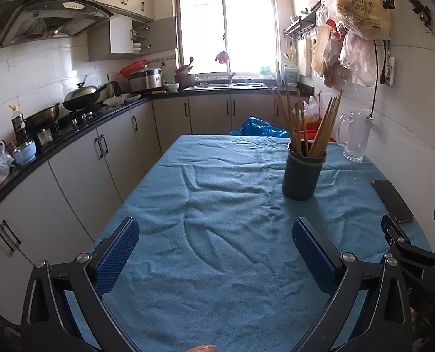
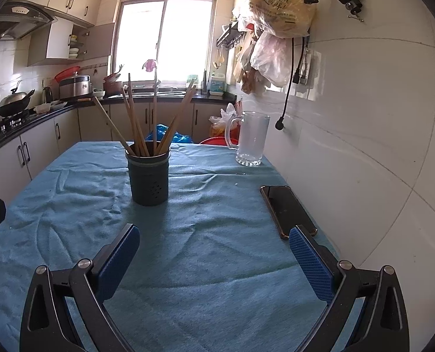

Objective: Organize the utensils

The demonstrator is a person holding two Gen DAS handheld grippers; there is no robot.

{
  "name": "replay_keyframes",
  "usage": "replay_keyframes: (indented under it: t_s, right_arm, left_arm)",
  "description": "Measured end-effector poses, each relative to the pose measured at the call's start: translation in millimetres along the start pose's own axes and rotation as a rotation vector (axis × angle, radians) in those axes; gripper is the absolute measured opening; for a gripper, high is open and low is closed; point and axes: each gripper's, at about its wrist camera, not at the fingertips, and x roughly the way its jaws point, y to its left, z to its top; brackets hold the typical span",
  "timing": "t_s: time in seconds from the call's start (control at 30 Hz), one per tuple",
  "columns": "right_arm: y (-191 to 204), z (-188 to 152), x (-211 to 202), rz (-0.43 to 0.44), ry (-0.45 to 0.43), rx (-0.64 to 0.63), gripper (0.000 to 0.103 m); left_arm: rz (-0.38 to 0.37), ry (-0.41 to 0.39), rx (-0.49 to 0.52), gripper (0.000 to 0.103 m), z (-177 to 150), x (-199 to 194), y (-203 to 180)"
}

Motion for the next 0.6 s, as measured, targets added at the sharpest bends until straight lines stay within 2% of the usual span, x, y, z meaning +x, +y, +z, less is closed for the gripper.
replay_keyframes:
  t_s: [0.6]
  right_arm:
    - [-1.2, 0.9, -15.8, 0.015, -0.035, 0.011, 0.103]
  left_arm:
    - [0.003, -0.028, -0.002, 0.103, 0.1, -12.4, 3.9]
